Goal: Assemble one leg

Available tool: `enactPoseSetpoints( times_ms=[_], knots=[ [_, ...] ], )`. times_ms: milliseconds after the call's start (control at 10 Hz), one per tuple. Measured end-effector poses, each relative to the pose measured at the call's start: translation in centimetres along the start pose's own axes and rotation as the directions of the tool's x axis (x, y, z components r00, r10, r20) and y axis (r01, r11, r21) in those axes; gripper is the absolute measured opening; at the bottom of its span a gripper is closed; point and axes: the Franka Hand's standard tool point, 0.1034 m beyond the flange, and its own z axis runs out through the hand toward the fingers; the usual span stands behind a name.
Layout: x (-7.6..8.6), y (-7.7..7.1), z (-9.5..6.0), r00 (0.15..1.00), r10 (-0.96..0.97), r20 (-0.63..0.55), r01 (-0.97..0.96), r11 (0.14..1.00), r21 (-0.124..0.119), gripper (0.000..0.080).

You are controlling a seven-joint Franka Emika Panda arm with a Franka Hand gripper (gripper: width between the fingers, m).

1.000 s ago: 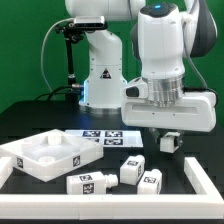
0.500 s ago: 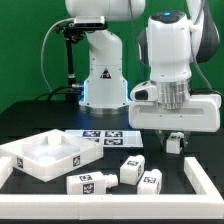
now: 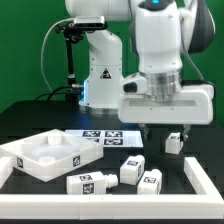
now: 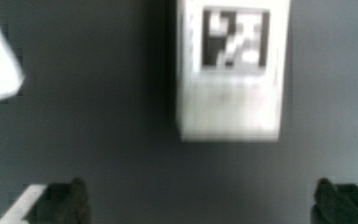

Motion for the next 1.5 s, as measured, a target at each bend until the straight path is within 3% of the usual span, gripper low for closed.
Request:
enactPoseSetpoints(
  times_ms=[100,200,600,900,1300,1500],
  knots=[
    [2.4,1.1,-0.6,1.000,-0.029,-0.004,0.029,1.000,0.009,0.0646],
    [3.4,1.5,-0.7,1.000,-0.008,-0.002,0.008,1.000,0.012,0.0646],
    [3.5,1.8,-0.6,1.000,-0.011,0.012,0.011,1.000,0.010,0.0648],
    [9.0,4.4,-1.2,0.999,0.028,0.034,-0.028,1.000,0.004,0.0648],
    [9.3,4.5,-1.0,0.999,0.034,0.033,-0.034,0.999,0.004,0.0648],
    [9.2,4.8,0.2,0.998,0.040,0.047,-0.039,0.999,-0.004,0.0648]
  ],
)
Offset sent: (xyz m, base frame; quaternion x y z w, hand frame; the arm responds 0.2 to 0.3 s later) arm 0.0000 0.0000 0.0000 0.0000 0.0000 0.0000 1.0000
